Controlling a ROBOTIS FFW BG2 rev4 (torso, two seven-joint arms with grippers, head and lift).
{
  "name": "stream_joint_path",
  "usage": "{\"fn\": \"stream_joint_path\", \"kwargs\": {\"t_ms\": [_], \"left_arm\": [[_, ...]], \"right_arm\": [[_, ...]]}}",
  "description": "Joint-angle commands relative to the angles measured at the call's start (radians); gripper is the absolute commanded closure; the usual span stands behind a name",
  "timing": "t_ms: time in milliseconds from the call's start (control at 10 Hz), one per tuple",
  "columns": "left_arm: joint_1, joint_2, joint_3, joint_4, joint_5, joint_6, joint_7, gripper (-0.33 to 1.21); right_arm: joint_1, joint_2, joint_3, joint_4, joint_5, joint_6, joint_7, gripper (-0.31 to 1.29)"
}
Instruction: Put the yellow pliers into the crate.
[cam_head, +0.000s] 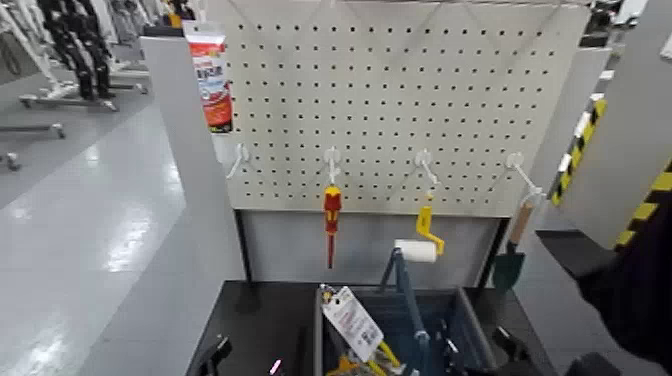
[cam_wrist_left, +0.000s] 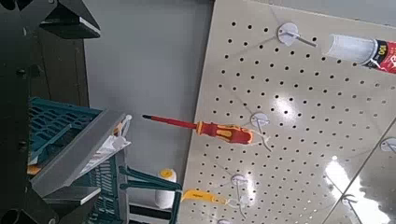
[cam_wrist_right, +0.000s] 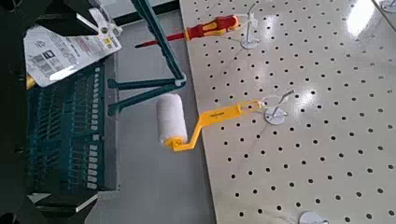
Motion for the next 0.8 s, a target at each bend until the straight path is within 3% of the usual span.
{"fn": "stream_joint_path", "kwargs": {"t_ms": [100, 200, 400, 800], "left_arm": [[0.016, 0.0, 0.012, -0.024, -0.005, 0.02, -0.003, 0.12], [0.022, 0.0, 0.018, -0.033, -0.006, 0.026, -0.003, 0.12], [0.032, -0.006, 0.03, -0.045, -0.012, 0.035, -0.003, 0.12], [0.042, -0.017, 0.047, -0.062, -0.023, 0.058, -0.01, 0.12]], "right_arm": [[0.087, 0.04, 0.021, 0.012, 0.027, -0.152, -0.049, 0.1], [0.118, 0.051, 0.026, 0.001, 0.067, -0.184, -0.101, 0.11], [0.17, 0.051, 0.052, 0.0, 0.085, -0.259, -0.176, 0.13], [0.213, 0.034, 0.078, -0.046, 0.131, -0.258, -0.295, 0.15]]}}
